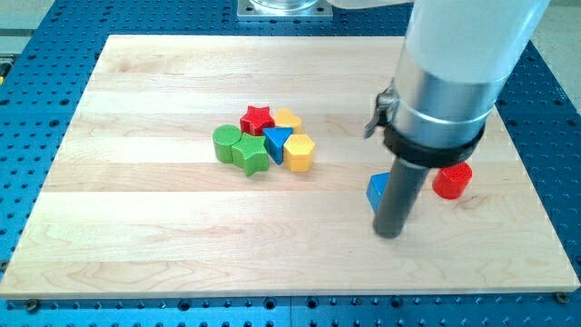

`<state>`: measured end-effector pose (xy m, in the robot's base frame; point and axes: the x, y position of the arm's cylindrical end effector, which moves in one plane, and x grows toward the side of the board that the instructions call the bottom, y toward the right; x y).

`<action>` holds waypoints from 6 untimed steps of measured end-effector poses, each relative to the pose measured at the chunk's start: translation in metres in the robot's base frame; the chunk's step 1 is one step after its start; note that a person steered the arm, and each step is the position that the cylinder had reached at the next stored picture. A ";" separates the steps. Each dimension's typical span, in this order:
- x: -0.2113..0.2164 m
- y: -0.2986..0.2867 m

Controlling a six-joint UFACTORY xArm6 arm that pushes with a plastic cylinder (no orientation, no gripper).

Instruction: Place the hexagon to the left of the cube

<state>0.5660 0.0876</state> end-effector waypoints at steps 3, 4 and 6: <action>-0.126 -0.152; -0.174 -0.136; -0.159 -0.119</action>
<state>0.4065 -0.0314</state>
